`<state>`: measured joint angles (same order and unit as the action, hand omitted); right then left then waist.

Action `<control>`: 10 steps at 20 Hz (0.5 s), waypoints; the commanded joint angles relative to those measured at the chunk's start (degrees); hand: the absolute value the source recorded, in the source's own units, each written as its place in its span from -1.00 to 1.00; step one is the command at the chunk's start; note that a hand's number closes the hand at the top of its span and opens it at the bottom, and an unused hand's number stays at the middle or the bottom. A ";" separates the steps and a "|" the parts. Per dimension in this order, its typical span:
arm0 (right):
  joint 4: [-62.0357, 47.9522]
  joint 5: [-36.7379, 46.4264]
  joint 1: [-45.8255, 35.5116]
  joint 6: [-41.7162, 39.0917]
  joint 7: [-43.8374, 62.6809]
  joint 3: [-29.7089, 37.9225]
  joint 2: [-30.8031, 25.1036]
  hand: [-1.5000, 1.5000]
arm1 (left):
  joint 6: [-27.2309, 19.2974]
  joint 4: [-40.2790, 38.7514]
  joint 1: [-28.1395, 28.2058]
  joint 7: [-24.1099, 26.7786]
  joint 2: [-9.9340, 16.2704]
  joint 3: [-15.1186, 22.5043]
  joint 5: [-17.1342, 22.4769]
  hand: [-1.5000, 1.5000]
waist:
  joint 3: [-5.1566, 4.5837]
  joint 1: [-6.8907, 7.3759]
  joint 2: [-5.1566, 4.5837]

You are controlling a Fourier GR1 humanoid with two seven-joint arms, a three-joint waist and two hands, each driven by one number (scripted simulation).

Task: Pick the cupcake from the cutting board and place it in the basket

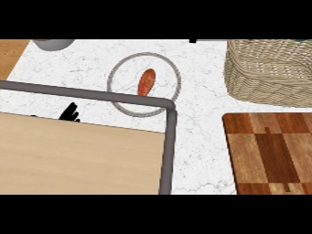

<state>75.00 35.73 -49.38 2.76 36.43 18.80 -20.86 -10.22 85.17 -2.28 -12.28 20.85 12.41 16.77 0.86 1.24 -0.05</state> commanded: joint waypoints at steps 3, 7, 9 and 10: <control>-7.46 -5.03 1.99 3.49 -8.98 5.46 -0.38 1.00 | 0.28 -4.86 8.11 -0.28 0.21 1.88 -1.70 0.00 | -0.78 0.48 -0.57; -12.81 -6.05 2.83 4.04 -13.72 6.49 -0.85 1.00 | 1.03 -4.78 6.97 -1.66 1.11 -0.13 -0.31 0.00 | -0.77 0.72 -0.65; -14.90 -6.74 1.21 3.74 -14.56 7.99 -3.20 1.00 | 0.26 -4.67 8.98 -0.23 -0.45 1.71 -1.75 0.00 | -0.79 0.93 -0.61; -14.67 -7.13 4.16 5.08 -18.63 7.40 -0.88 1.00 | 1.46 -6.50 6.19 -1.62 0.79 -0.65 -0.12 0.00 | -0.78 0.29 -0.72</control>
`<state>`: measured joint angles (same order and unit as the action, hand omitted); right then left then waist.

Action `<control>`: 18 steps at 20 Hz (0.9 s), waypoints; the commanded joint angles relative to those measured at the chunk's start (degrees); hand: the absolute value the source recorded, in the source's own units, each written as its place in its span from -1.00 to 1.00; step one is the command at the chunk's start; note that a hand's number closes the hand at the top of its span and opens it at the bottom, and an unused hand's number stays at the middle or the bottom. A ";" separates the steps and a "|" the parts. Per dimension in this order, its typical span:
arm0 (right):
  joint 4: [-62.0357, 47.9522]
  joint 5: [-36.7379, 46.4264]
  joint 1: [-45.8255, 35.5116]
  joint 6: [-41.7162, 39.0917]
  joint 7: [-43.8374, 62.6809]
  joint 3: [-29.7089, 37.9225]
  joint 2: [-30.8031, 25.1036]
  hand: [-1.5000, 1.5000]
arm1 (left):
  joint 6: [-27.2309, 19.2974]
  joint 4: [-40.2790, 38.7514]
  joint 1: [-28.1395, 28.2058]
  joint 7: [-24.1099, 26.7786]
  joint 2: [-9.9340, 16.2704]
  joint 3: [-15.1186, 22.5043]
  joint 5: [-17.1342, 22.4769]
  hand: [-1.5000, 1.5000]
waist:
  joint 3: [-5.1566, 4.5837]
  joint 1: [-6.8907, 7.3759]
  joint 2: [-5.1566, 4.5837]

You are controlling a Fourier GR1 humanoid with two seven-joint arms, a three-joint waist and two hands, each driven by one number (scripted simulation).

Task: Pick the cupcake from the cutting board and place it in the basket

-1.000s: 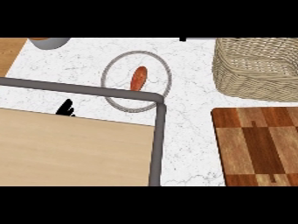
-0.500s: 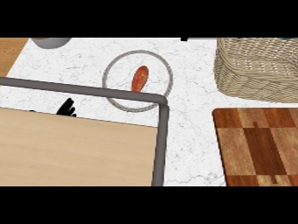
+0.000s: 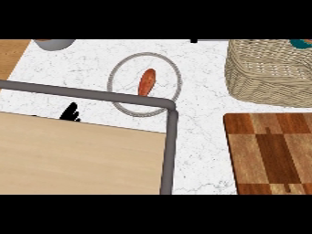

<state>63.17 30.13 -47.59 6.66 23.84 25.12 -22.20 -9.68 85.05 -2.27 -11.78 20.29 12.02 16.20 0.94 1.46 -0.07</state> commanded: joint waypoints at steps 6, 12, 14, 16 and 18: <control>-9.45 7.92 2.89 1.11 -4.82 -3.11 -6.63 1.00 | 0.68 -6.77 5.71 -1.63 0.75 0.36 -0.95 0.00 | -0.95 -0.03 -0.64; -12.40 7.12 2.61 0.93 -11.17 -2.10 -10.19 -1.00 | 1.31 -6.10 7.20 -1.40 0.67 -0.51 -0.31 0.00 | -0.94 -0.08 -0.37; -13.44 6.73 2.52 2.73 -11.41 -1.52 -9.11 -1.00 | -0.60 -5.79 6.55 -2.24 -0.69 0.68 -2.02 0.00 | -0.92 -0.30 -0.30; -14.05 4.59 3.06 3.49 -13.63 1.00 -10.23 -1.00 | -0.49 -3.33 7.95 -3.35 -0.18 0.51 -1.54 0.00 | -0.87 -0.12 -0.18; -14.50 3.23 0.52 3.16 -12.90 2.62 -11.88 -1.00 | -0.27 -5.19 6.31 -3.32 -0.47 0.93 -2.41 0.00 | -0.90 -0.54 -0.23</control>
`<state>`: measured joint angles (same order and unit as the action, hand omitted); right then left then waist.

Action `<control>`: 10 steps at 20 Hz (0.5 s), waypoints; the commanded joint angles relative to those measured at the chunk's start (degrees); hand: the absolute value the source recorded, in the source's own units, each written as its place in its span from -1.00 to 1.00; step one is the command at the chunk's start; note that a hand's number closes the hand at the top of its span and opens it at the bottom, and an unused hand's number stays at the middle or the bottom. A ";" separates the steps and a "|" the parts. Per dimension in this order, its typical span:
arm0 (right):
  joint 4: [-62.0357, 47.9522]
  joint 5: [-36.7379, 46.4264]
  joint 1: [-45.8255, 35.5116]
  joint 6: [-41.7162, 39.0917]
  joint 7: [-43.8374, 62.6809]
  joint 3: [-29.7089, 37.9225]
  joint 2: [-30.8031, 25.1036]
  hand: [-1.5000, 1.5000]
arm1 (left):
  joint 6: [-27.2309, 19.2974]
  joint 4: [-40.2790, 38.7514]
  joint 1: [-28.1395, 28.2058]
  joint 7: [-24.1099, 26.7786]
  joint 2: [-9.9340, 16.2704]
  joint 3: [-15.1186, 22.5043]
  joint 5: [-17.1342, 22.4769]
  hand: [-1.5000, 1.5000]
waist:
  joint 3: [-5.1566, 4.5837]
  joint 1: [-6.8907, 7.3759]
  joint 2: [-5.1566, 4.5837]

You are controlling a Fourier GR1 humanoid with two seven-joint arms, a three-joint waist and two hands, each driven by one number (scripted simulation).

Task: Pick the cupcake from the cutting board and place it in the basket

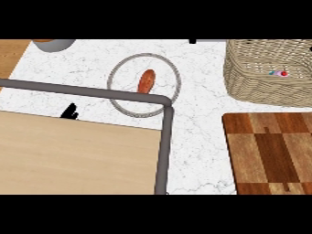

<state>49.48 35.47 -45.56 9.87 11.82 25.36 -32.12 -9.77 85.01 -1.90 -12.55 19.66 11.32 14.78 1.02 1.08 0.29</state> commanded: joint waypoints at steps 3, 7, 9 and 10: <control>-0.46 -4.20 -0.48 0.39 -0.42 4.69 -2.41 -1.00 | 0.51 -5.80 7.80 -0.58 0.34 0.20 -0.31 0.00 | -1.02 -0.46 -0.45; -1.45 -5.45 3.20 2.65 -1.06 7.96 -4.12 -1.00 | 1.10 -4.06 8.32 -2.07 1.98 -0.99 0.00 0.00 | -0.98 -0.66 -0.40; -2.44 -7.11 2.71 -0.11 -0.29 10.14 -8.24 -1.00 | -0.89 -3.52 9.42 -1.30 -0.32 1.11 -1.91 0.00 | -0.98 -0.72 -0.37; -0.55 -7.57 4.72 -0.45 -1.53 9.99 -7.64 -1.00 | -0.49 -5.94 7.20 -1.02 -0.49 -0.62 -0.91 0.00 | -1.03 -1.70 -0.29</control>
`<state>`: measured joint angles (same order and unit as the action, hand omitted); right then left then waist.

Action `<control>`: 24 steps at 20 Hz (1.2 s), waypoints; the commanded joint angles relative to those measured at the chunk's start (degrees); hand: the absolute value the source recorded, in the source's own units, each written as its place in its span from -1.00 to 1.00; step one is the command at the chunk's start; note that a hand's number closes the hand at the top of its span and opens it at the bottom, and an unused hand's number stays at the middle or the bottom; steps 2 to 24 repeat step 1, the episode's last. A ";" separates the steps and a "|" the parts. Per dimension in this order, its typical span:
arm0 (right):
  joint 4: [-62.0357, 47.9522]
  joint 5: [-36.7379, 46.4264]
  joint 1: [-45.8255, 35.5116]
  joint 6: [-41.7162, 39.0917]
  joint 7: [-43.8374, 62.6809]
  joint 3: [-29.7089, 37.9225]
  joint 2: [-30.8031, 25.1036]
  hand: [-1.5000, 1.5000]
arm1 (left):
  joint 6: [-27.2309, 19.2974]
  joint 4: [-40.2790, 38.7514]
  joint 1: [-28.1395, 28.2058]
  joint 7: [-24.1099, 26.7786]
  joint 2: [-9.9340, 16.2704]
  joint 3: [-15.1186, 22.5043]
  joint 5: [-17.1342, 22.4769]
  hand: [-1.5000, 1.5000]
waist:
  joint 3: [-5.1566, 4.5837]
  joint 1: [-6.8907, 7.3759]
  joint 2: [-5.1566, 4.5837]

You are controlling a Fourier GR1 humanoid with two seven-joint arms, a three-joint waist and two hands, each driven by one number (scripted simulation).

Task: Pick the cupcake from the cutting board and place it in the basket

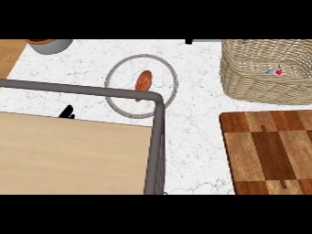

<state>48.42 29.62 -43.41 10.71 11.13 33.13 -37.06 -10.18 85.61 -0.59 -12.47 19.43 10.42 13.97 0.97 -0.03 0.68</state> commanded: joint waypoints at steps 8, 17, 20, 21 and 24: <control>0.13 -3.57 3.37 -3.58 -1.23 4.08 -4.78 -1.00 | 1.08 -7.31 7.03 0.30 0.71 -0.35 0.07 0.00 | -0.99 -0.91 -0.66; 0.13 -3.57 3.37 -3.58 -1.23 4.08 -4.78 -1.00 | 1.08 -7.31 7.03 0.30 0.71 -0.35 0.07 0.00 | -0.99 -0.91 -0.66; 0.13 -3.57 3.37 -3.58 -1.23 4.08 -4.78 -1.00 | 1.08 -7.31 7.03 0.30 0.71 -0.35 0.07 0.00 | -0.99 -0.91 -0.66; 0.13 -3.57 3.37 -3.58 -1.23 4.08 -4.78 -1.00 | 1.08 -7.31 7.03 0.30 0.71 -0.35 0.07 0.00 | -0.99 -0.91 -0.66; 0.13 -3.57 3.37 -3.58 -1.23 4.08 -4.78 -1.00 | 1.08 -7.31 7.03 0.30 0.71 -0.35 0.07 0.00 | -0.99 -0.91 -0.66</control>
